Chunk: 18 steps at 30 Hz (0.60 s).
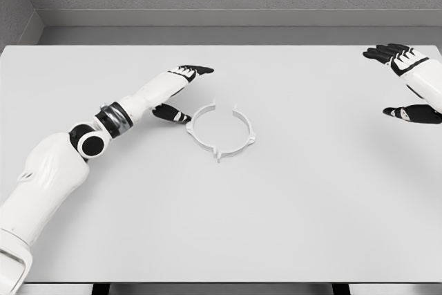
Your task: Assemble PVC drainage pipe clamps
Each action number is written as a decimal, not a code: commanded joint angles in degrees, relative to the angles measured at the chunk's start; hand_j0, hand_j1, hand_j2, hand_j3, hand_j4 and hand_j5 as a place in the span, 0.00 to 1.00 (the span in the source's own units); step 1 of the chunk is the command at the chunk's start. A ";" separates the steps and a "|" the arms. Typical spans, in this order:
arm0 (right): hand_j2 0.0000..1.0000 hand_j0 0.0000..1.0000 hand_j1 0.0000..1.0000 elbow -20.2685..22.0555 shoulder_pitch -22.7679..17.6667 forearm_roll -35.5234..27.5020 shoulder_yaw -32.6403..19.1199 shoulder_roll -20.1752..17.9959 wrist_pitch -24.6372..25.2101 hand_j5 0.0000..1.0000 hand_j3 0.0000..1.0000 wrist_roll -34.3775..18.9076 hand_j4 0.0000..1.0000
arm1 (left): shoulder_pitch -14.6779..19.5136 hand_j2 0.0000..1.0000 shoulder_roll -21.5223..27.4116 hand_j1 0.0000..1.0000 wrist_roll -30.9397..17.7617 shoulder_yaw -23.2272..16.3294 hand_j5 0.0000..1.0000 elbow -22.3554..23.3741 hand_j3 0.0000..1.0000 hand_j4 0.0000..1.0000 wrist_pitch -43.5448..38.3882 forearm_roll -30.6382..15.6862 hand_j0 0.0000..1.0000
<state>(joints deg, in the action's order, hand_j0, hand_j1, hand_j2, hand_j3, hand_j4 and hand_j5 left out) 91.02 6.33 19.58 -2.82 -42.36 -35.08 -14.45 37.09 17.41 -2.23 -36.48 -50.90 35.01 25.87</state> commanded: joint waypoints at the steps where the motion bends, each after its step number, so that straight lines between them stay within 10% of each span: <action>1: 1.00 1.00 1.00 0.04 0.00 -0.42 0.01 -0.10 0.08 1.00 1.00 0.04 1.00 | 0.09 1.00 0.07 1.00 0.03 0.09 1.00 -0.07 1.00 1.00 -0.01 -0.38 1.00; 18: 1.00 1.00 1.00 -0.05 0.00 -0.42 -0.08 -0.10 0.08 1.00 1.00 0.04 1.00 | -0.26 1.00 -0.45 1.00 0.03 -0.26 1.00 -1.22 1.00 1.00 -0.01 -0.12 1.00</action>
<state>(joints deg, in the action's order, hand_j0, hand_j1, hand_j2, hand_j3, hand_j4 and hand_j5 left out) 90.95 6.33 19.57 -2.88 -42.39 -35.08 -14.45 36.74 16.98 -2.23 -36.74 -51.66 35.01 26.07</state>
